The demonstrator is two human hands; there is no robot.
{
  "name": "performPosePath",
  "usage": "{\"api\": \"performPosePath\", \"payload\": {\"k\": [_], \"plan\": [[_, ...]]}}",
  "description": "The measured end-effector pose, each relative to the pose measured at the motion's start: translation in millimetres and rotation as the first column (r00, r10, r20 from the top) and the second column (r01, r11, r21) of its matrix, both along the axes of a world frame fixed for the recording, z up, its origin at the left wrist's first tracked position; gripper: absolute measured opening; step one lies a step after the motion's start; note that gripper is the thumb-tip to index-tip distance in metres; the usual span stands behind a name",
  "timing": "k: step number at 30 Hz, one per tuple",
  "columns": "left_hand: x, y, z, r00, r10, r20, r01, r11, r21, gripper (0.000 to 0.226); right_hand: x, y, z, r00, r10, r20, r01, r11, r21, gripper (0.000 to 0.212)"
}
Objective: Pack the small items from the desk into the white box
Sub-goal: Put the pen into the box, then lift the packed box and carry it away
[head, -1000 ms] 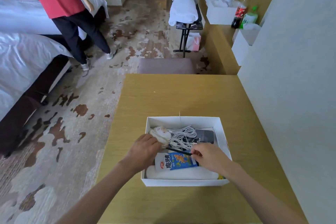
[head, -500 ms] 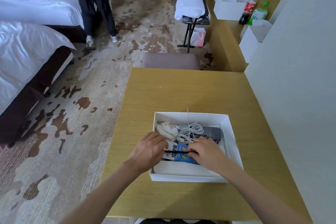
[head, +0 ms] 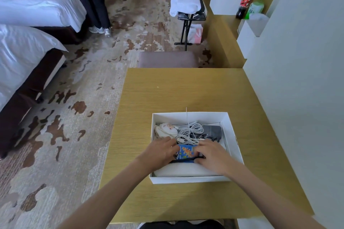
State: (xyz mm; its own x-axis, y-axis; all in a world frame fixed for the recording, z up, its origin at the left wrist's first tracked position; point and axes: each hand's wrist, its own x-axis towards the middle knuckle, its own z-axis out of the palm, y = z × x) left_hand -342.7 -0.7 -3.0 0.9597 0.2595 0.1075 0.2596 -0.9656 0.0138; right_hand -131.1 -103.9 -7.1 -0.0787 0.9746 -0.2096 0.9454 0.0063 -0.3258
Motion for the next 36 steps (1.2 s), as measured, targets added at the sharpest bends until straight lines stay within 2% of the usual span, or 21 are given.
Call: {"api": "performPosePath", "payload": {"k": [3,6,10,13,15,17,19,21,24,26,29,32,36], "plan": [[3,1,1,1.000,-0.005,0.003,0.005,1.000,0.012,0.020,8,-2,4,0.996,-0.050,-0.070,0.048,0.998,-0.028,0.017],[-1,3,1,0.995,0.029,0.100,-0.025,0.999,-0.036,0.012,20,-7,15,0.969,-0.128,-0.213,0.126,0.992,-0.024,0.014],[-12,13,9,0.940,0.231,0.253,-0.206,0.971,-0.121,0.017,41,-12,28,0.940,-0.209,-0.269,0.249,0.961,0.122,0.009],[-23,19,11,0.830,0.465,0.307,-0.414,0.884,-0.217,0.026,55,-18,28,0.883,-0.355,-0.306,0.432,0.871,0.235,0.014],[-27,20,7,0.751,0.613,0.243,-0.540,0.784,-0.306,0.041,63,-25,22,0.809,-0.487,-0.329,0.563,0.803,0.195,0.034],[-27,18,1,0.679,0.721,0.135,-0.605,0.655,-0.453,0.051,65,-32,15,0.752,-0.562,-0.344,0.617,0.784,0.066,0.053],[-21,17,-5,0.632,0.775,0.022,-0.613,0.517,-0.598,0.048,66,-35,7,0.690,-0.611,-0.388,0.631,0.771,-0.092,0.064],[-13,14,-8,0.600,0.799,-0.041,-0.625,0.437,-0.647,0.043,68,-38,-4,0.647,-0.651,-0.397,0.633,0.749,-0.196,0.059],[-8,4,-15,0.521,0.849,-0.087,-0.696,0.364,-0.619,0.042,75,-42,-15,0.637,-0.663,-0.393,0.639,0.740,-0.210,0.025],[-8,-1,-19,0.460,0.876,-0.145,-0.748,0.294,-0.595,0.040,78,-41,-16,0.677,-0.653,-0.339,0.619,0.755,-0.218,0.015],[-8,-9,-21,0.374,0.903,-0.210,-0.778,0.182,-0.601,0.037,81,-39,-15,0.779,-0.597,-0.192,0.569,0.802,-0.183,0.013],[-6,-15,-21,0.339,0.907,-0.251,-0.819,0.153,-0.553,0.034,83,-39,-16,0.808,-0.562,-0.177,0.544,0.827,-0.142,0.022],[-6,-22,-18,0.369,0.901,-0.230,-0.827,0.205,-0.524,0.038,84,-39,-15,0.808,-0.558,-0.189,0.535,0.829,-0.161,0.026]]}}
